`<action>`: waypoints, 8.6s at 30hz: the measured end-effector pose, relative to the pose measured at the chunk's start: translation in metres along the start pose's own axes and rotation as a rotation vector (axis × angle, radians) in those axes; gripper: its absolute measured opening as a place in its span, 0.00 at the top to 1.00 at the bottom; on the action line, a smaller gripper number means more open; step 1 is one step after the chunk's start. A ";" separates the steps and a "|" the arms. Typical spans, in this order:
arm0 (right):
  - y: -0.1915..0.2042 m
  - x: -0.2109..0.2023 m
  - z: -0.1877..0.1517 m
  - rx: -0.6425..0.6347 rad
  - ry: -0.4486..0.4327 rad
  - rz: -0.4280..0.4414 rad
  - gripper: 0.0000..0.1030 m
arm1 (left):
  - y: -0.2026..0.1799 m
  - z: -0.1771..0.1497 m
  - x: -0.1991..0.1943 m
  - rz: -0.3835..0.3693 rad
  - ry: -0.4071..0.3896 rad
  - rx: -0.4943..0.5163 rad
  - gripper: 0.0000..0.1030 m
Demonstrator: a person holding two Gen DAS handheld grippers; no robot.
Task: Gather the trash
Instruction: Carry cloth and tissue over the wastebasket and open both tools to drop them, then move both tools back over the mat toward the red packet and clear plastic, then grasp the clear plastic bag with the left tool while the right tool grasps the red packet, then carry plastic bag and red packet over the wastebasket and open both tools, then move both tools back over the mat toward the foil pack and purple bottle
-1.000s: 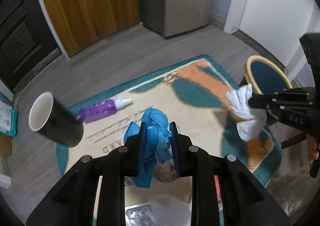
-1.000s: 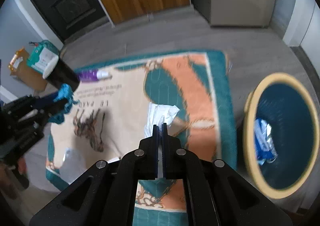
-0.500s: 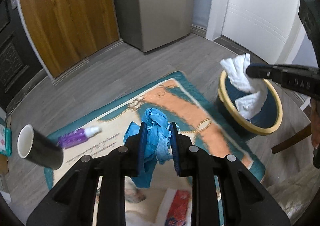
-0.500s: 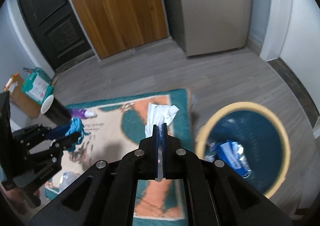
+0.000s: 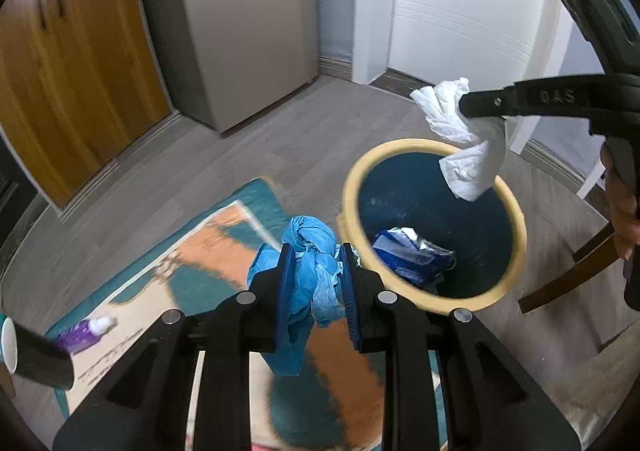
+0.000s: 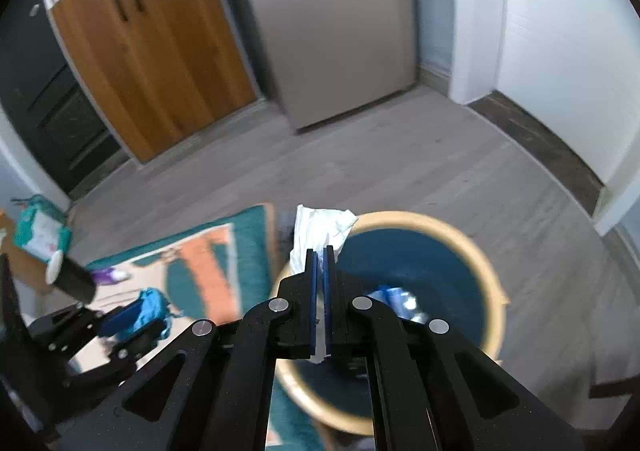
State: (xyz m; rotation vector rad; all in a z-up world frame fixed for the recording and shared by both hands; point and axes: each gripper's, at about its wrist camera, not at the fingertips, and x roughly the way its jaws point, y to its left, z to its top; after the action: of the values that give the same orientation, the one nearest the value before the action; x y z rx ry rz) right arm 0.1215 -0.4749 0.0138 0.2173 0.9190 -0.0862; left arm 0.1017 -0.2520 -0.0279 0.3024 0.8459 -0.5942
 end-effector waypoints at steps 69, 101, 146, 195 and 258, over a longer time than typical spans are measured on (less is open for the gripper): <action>0.032 -0.014 -0.019 -0.043 -0.010 0.026 0.06 | 0.023 -0.022 -0.049 0.126 -0.092 -0.092 0.08; 0.205 0.063 -0.199 -0.049 0.491 0.187 0.29 | 0.125 -0.222 -0.114 0.329 0.125 -0.252 0.14; 0.163 0.023 -0.109 0.032 0.247 0.254 0.89 | 0.092 -0.147 -0.100 0.209 -0.002 -0.153 0.95; -0.091 0.041 -0.023 0.233 0.138 0.053 0.89 | -0.066 0.010 0.030 -0.062 -0.098 0.198 0.95; 0.168 0.030 -0.022 -0.157 0.090 0.109 0.06 | 0.120 -0.134 -0.105 0.332 -0.068 -0.252 0.08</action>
State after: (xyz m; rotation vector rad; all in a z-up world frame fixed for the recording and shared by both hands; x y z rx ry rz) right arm 0.1503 -0.3055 0.0018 0.1259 0.9971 0.0976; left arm 0.0376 -0.0538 -0.0298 0.1861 0.7744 -0.1842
